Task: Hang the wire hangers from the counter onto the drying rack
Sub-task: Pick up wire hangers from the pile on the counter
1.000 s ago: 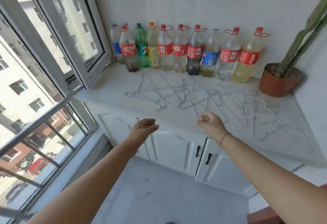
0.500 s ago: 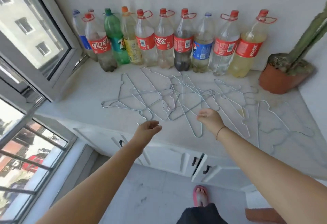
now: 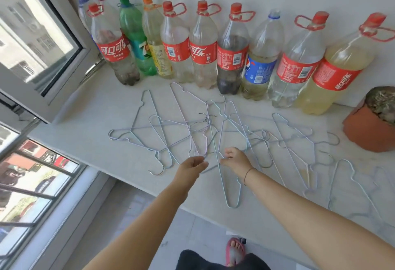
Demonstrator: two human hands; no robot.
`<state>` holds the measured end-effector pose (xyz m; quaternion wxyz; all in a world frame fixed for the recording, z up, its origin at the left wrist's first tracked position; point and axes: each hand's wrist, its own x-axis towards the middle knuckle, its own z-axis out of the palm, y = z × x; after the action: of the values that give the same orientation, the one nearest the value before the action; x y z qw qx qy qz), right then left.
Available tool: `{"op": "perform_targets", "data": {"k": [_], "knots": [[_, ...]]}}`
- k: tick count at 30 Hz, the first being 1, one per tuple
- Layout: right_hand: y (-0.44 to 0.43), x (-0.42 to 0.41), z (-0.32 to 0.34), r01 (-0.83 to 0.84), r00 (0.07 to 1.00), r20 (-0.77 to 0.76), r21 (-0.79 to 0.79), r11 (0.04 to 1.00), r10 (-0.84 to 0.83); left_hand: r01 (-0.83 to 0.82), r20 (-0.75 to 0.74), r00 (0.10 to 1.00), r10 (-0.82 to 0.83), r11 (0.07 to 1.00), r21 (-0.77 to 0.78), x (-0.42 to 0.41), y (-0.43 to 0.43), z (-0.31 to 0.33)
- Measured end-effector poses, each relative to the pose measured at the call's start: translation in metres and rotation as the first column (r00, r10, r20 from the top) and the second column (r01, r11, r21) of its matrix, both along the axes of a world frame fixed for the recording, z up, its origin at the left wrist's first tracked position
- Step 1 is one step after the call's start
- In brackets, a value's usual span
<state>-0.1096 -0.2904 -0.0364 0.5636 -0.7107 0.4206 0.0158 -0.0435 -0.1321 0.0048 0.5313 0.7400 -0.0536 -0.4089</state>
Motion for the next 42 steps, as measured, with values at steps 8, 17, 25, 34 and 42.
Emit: {"op": "perform_targets", "data": {"k": [8, 17, 25, 34, 42], "knots": [[-0.009, 0.005, -0.004, 0.014, 1.0, 0.016, 0.132, 0.991, -0.016, 0.058, -0.121, 0.991, -0.059, 0.998, -0.014, 0.0, -0.028, -0.013], [-0.009, 0.0, 0.042, 0.071, 0.966, 0.223, 0.242, 0.968, -0.126, -0.005, -0.298, 0.953, -0.053, 0.982, -0.19, 0.019, -0.055, 0.003], [-0.04, -0.026, 0.065, 0.013, 0.963, 0.262, 0.181, 0.983, -0.061, 0.095, -0.266, 0.949, -0.167, 0.96, -0.264, 0.028, -0.083, 0.024], [-0.146, -0.063, 0.024, -0.076, 0.995, -0.09, -0.278, 0.958, 0.053, 0.1, -0.181, 0.97, -0.165, 0.941, -0.324, 0.05, -0.091, 0.068], [-0.154, -0.055, 0.018, -0.374, 0.891, -0.415, -0.438, 0.817, 0.185, 0.049, -0.133, 0.986, -0.1, 0.938, -0.343, 0.047, -0.083, 0.089]]}}
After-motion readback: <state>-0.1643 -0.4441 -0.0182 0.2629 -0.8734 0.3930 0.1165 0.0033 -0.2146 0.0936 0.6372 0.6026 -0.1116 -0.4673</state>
